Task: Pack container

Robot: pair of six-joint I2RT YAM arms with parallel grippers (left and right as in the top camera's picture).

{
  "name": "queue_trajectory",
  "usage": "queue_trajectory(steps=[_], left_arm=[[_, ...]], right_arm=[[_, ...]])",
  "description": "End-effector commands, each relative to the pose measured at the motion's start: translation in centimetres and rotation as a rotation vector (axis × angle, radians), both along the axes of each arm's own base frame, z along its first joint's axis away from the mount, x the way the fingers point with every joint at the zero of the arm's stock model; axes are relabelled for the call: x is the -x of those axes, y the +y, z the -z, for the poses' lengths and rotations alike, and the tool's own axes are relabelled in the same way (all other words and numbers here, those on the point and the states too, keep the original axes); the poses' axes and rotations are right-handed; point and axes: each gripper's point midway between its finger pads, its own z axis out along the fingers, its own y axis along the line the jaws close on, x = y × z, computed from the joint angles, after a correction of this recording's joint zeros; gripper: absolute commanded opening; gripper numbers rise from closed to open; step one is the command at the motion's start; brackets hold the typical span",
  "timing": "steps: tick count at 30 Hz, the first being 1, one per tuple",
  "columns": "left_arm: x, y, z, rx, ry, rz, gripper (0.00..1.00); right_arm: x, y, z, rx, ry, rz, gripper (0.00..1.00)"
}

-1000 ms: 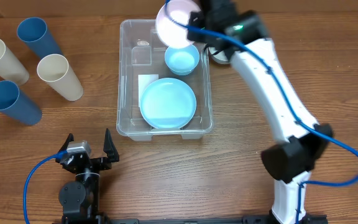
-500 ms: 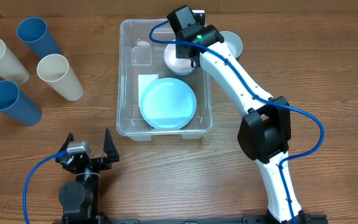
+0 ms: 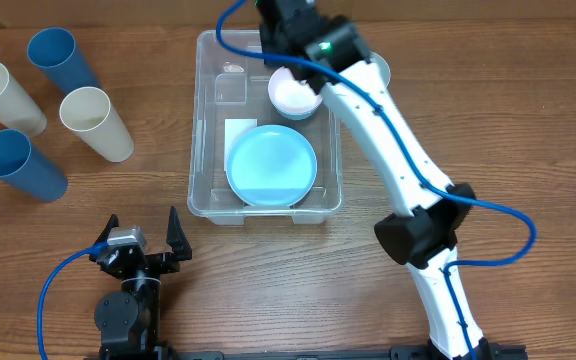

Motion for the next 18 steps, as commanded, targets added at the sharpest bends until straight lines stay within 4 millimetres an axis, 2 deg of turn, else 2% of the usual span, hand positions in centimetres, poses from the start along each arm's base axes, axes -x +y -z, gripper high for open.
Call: queue_trajectory(steps=[1, 3, 5, 6, 8, 10, 12, 15, 18], left_arm=[[0.0, -0.2, 0.0, -0.017, -0.004, 0.012, 1.0], [0.0, -0.2, -0.1, -0.017, -0.005, 0.012, 1.0], [0.0, -0.2, -0.1, -0.017, -0.005, 0.012, 1.0], [0.0, -0.2, 0.0, -0.017, -0.004, 0.012, 1.0], [0.0, -0.2, -0.1, -0.017, -0.005, 0.012, 1.0], [0.0, -0.2, 0.0, -0.017, -0.004, 0.012, 1.0], [0.0, -0.2, -0.1, -0.017, -0.005, 0.012, 1.0], [0.0, -0.2, -0.1, -0.017, -0.005, 0.012, 1.0], [0.0, -0.2, 0.0, -0.017, -0.004, 0.012, 1.0]], right_arm=[[-1.9, -10.4, -5.9, -0.106, -0.106, 0.262, 0.68], [-3.1, -15.0, -3.4, -0.147, -0.035, 0.362, 0.7], [-4.3, -18.7, 0.8, -0.223, 0.085, 0.402, 0.75], [-4.8, -20.2, 3.2, -0.257, 0.148, 0.411, 0.75], [-5.3, -21.6, 8.3, -0.312, 0.263, 0.41, 0.73], [-5.3, -22.1, 12.5, -0.329, 0.341, 0.413, 0.71], [-5.2, -22.1, 15.7, -0.324, 0.385, 0.418, 0.69], [-5.2, -21.0, 18.3, -0.316, 0.398, 0.399, 0.68], [-5.2, -19.9, 19.8, -0.321, 0.401, 0.394, 0.68]])
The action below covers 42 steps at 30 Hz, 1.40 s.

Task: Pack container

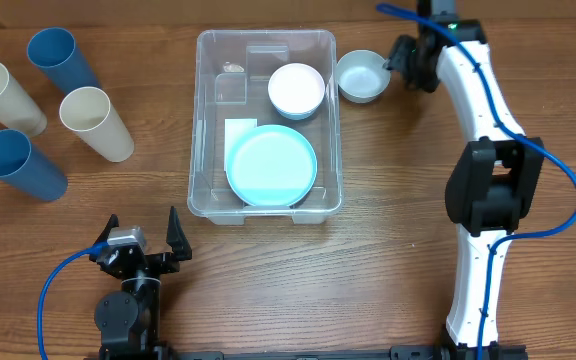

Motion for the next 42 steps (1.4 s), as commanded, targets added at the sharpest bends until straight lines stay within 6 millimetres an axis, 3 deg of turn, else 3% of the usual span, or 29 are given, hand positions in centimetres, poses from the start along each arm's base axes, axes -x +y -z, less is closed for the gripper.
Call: queue_trajectory(steps=[1, 8, 16, 19, 22, 26, 30, 34, 37, 39, 40, 42], left_arm=[[0.0, -0.2, 0.0, -0.017, -0.004, 0.012, 1.0], [0.0, -0.2, 0.0, -0.017, -0.004, 0.012, 1.0], [0.0, -0.2, 0.0, -0.017, -0.004, 0.012, 1.0], [0.0, -0.2, 0.0, -0.017, -0.004, 0.012, 1.0], [0.0, -0.2, 0.0, -0.017, -0.004, 0.012, 1.0], [0.0, -0.2, 0.0, -0.017, -0.004, 0.012, 1.0], [0.0, -0.2, 0.0, -0.017, -0.004, 0.012, 1.0], [0.0, -0.2, 0.0, -0.017, -0.004, 0.012, 1.0], [0.0, -0.2, 0.0, -0.017, -0.004, 0.012, 1.0], [0.0, -0.2, 0.0, -0.017, -0.004, 0.012, 1.0], [0.0, -0.2, 0.0, -0.017, -0.004, 0.012, 1.0], [0.0, -0.2, 0.0, -0.017, -0.004, 0.012, 1.0]], right_arm=[[0.0, 1.5, 0.0, -0.036, -0.02, 0.005, 0.66], [1.7, 2.1, 4.4, -0.062, 0.045, 0.035, 0.45], [1.5, 0.8, 4.0, -0.048, 0.041, 0.06, 0.21], [1.0, -0.9, 1.5, -0.021, 0.023, 0.093, 0.13], [0.4, -2.5, -2.7, -0.007, -0.02, 0.108, 0.04], [0.3, -3.3, -6.9, 0.04, -0.061, 0.11, 0.04], [0.5, -2.6, -10.9, 0.055, -0.108, 0.081, 0.04], [1.5, 1.0, -18.2, 0.057, -0.234, -0.03, 0.04], [3.1, 5.7, -22.8, 0.051, -0.329, -0.136, 0.04], [4.2, 9.4, -23.9, 0.048, -0.358, -0.219, 0.04], [4.8, 11.4, -23.8, 0.055, -0.358, -0.251, 0.04], [5.4, 13.4, -22.9, 0.083, -0.338, -0.281, 0.04]])
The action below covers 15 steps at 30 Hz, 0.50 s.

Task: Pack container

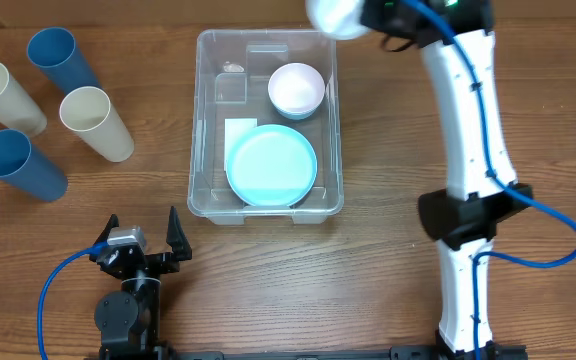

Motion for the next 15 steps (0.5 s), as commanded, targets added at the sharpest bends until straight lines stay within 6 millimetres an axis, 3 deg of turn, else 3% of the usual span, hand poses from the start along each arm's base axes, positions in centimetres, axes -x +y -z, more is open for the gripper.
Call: queue_trajectory(steps=[1, 4, 9, 11, 15], left_arm=[[0.0, -0.2, 0.0, -0.017, -0.004, 0.012, 1.0], [0.0, -0.2, 0.0, -0.017, -0.004, 0.012, 1.0], [0.0, -0.2, 0.0, -0.017, -0.004, 0.012, 1.0], [0.0, -0.2, 0.0, -0.017, -0.004, 0.012, 1.0], [0.0, -0.2, 0.0, -0.017, -0.004, 0.012, 1.0]], right_arm=[[1.8, 3.9, -0.6, 0.065, -0.025, -0.063, 0.04], [2.3, 6.3, 3.1, 0.108, 0.047, -0.096, 0.04], [1.9, 6.6, 8.7, 0.125, 0.142, -0.072, 0.04], [1.7, 6.7, 9.8, 0.13, 0.151, -0.072, 0.04], [1.2, 6.8, 9.7, 0.127, 0.127, -0.068, 0.04]])
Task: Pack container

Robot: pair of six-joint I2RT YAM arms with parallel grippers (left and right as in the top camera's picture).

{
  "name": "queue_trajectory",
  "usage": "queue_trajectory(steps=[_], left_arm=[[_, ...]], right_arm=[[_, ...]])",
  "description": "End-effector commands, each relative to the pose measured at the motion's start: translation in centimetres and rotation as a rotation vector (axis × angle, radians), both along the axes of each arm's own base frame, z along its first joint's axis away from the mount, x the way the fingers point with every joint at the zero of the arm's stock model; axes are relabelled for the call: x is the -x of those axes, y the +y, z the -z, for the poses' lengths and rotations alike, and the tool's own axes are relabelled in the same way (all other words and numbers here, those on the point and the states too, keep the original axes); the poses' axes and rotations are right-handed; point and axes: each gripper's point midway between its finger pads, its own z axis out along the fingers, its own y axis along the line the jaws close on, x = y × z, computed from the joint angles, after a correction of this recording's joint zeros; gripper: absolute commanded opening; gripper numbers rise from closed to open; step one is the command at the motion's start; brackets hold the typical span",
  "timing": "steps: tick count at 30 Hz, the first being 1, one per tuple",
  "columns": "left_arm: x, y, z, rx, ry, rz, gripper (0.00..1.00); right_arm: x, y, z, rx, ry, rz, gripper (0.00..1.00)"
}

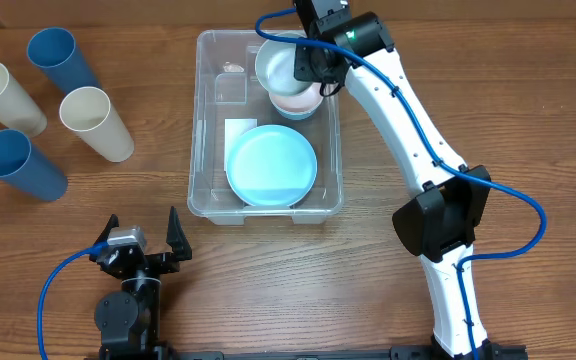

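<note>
A clear plastic container (200,130) stands in the middle of the table. Inside it lie a light blue plate (271,165) and, at the back right, a whitish bowl (300,103). My right gripper (310,62) is shut on the rim of a second pale bowl (276,64), holding it just above and slightly left of the bowl in the container. My left gripper (142,230) is open near the front edge of the table, with nothing between its fingers.
At the left stand two blue cups (56,57) (16,163) and two cream cups (93,122) (0,95), lying tilted on the wood. A small clear insert (231,86) sits in the container's back left.
My right gripper has moved with the pale bowl from above the container's back right corner to a spot low over the bowl inside the container. The left arm has not moved.
My right gripper was first inside the container at the back-right bowl. Then it was at a second bowl on the table right of the container. Then it held that bowl up near the back edge, and now holds it over the first bowl.
</note>
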Motion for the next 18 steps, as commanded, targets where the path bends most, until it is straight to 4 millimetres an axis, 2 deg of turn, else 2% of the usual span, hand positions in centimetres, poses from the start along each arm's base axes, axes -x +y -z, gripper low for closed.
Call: queue_trajectory(steps=[1, 3, 4, 6, 12, 15, 17, 18], left_arm=[[0.0, -0.2, 0.0, -0.017, -0.004, 0.012, 1.0], [0.0, -0.2, 0.0, -0.017, -0.004, 0.012, 1.0], [0.0, -0.2, 0.0, -0.017, -0.004, 0.012, 1.0], [0.0, -0.2, 0.0, -0.017, -0.004, 0.012, 1.0], [0.0, -0.2, 0.0, -0.017, -0.004, 0.012, 1.0], [0.0, -0.2, 0.0, -0.017, -0.004, 0.012, 1.0], [0.0, -0.2, 0.0, -0.017, -0.004, 0.012, 1.0], [0.0, -0.2, 0.0, -0.017, -0.004, 0.012, 1.0]], right_arm=[[-0.6, -0.3, -1.5, -0.009, -0.054, 0.024, 0.04], [-0.8, -0.3, -1.6, -0.011, -0.058, 0.026, 0.17], [-0.9, -0.3, -1.6, -0.011, -0.063, 0.023, 0.3], [-1.0, -0.2, -1.7, -0.012, -0.07, 0.019, 0.37], [-1.2, -0.1, -2.2, 0.016, -0.09, -0.036, 0.34], [-0.7, 0.4, -5.4, 0.001, -0.141, -0.059, 0.33], [-0.3, -0.2, -9.3, -0.039, -0.208, -0.038, 0.35], [-0.1, -1.1, -11.2, -0.048, -0.24, -0.023, 0.38]])
